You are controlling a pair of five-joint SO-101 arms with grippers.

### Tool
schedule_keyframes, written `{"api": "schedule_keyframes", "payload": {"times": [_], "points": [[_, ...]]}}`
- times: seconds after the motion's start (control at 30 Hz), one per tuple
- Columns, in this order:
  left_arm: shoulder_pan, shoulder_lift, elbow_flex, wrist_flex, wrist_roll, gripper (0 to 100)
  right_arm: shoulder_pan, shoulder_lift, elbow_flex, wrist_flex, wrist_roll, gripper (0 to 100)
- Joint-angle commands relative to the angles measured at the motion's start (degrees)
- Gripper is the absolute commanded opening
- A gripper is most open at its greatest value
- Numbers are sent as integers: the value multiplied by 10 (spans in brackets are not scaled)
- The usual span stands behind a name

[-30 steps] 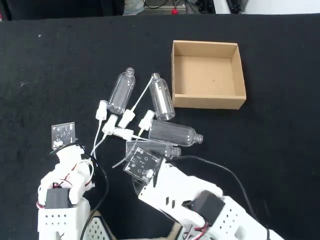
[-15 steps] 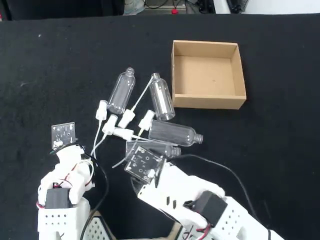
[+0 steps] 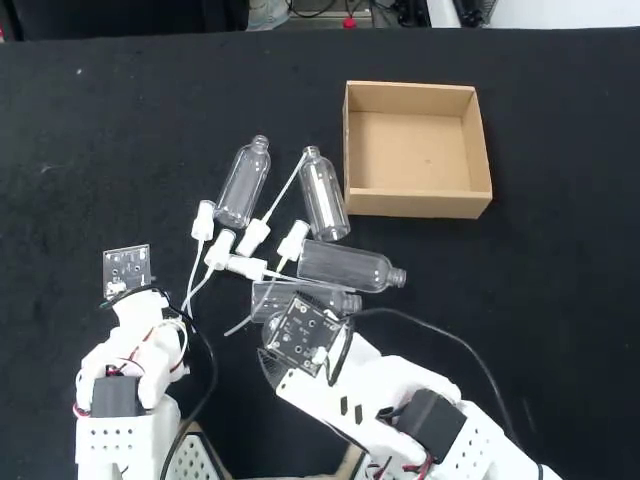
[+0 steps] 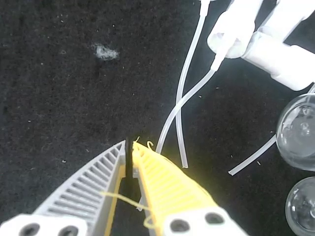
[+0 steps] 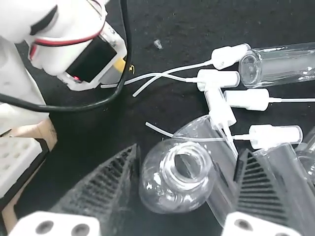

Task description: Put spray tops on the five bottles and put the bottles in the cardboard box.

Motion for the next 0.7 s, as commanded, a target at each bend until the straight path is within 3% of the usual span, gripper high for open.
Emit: {"api": "schedule_keyframes", "payload": {"times": [0.0, 0.27, 0.67], "points": [[4, -5, 11, 4, -3, 30, 8, 40, -4, -15, -3, 299], [4, -5, 11, 4, -3, 30, 8, 54, -6, -17, -1, 235], [4, -5, 11, 4, -3, 30, 10, 54, -28, -16, 0, 229]]}}
